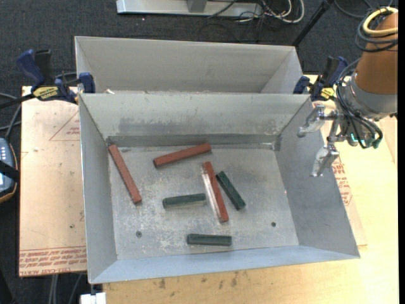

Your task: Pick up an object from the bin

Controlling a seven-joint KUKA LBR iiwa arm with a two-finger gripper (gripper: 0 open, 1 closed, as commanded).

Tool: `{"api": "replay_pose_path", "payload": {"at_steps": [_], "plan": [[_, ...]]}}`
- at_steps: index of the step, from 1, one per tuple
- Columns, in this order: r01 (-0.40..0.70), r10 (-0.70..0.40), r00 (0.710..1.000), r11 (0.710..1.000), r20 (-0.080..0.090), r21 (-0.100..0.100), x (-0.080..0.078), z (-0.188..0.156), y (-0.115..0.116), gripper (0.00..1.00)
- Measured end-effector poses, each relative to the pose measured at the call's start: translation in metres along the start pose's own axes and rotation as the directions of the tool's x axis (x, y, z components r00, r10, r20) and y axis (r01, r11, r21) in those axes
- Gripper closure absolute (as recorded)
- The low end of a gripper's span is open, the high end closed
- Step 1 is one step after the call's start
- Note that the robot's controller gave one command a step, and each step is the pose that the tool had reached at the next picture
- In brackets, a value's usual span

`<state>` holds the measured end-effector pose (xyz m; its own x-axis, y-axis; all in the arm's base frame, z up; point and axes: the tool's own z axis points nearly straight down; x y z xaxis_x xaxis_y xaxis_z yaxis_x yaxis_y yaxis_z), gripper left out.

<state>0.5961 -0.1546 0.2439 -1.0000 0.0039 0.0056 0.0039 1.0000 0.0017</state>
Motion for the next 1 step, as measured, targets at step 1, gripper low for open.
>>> {"api": "replay_pose_path", "payload": {"at_steps": [1], "plan": [[0.001, -0.001, 1.0, 1.0, 0.003, 0.001, -0.0003, -0.003, 0.0004, 0.0]]}}
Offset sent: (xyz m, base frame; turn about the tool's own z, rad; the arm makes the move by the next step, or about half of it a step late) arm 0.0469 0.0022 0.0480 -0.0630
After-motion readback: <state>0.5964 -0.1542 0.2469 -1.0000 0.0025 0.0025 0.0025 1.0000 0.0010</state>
